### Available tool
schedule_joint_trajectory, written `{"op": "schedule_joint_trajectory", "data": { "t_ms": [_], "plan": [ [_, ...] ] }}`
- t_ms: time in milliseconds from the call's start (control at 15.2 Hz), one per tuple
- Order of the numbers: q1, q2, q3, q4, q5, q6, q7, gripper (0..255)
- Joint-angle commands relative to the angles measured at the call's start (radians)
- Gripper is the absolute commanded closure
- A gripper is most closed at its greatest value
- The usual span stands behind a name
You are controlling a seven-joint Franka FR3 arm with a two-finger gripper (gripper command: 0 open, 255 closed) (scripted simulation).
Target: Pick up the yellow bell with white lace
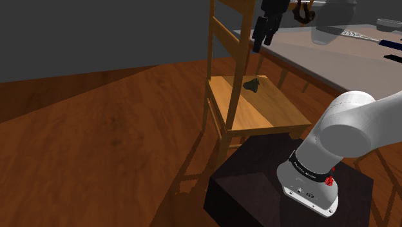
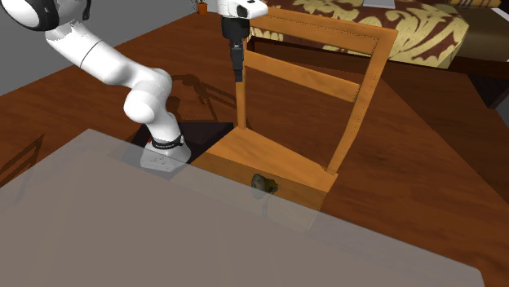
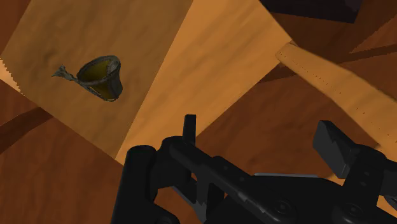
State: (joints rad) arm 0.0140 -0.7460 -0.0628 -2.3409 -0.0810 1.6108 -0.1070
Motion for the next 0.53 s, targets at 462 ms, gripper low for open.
{"op": "schedule_joint_trajectory", "data": {
  "t_ms": [462],
  "plan": [
    [-0.074,0.02,-0.087,-0.175,-0.053,0.26,0.01,0]
  ]
}}
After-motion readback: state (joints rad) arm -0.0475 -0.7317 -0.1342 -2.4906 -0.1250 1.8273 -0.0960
